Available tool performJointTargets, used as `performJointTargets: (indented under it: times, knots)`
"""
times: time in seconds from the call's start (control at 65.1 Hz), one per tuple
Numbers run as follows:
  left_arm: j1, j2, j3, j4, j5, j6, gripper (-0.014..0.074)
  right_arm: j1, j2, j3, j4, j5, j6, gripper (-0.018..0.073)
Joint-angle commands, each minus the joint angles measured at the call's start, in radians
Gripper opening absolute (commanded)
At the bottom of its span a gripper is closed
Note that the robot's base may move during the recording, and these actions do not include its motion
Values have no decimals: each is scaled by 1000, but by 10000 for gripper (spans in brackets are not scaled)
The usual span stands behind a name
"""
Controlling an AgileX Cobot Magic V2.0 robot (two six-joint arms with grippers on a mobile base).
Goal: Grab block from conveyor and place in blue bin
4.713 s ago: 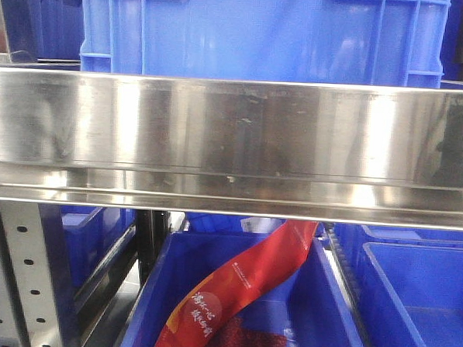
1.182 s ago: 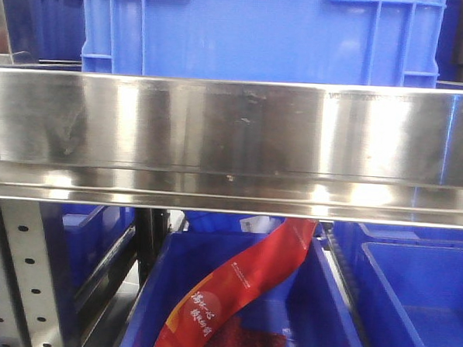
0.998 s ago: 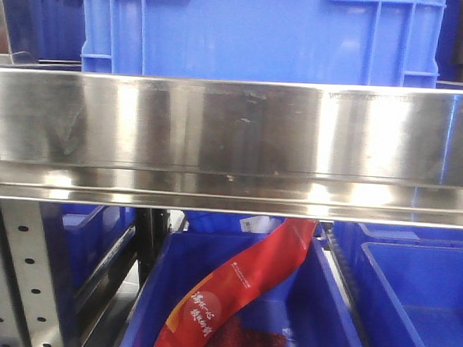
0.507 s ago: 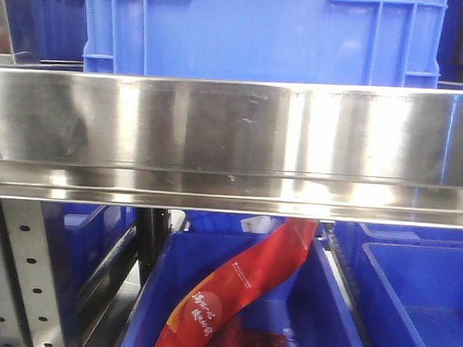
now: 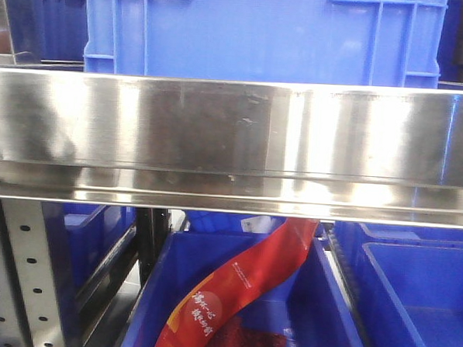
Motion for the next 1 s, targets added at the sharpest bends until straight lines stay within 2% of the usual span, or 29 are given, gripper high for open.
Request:
performJointTargets:
  times: [0.0, 0.169, 0.307, 0.983]
  knots:
    - [2, -6, 0, 5, -4, -9, -111, -5, -8, 0, -9, -23, -2, -162]
    - [2, -6, 0, 5, -3, -9, -111, -5, -8, 0, -9, -23, -2, -162]
    - [2, -6, 0, 5, 2, 44, -111, -5, -8, 0, -9, -23, -2, -162]
    - [2, -6, 0, 5, 1, 50, -111, -5, -8, 0, -9, -23, -2, -162]
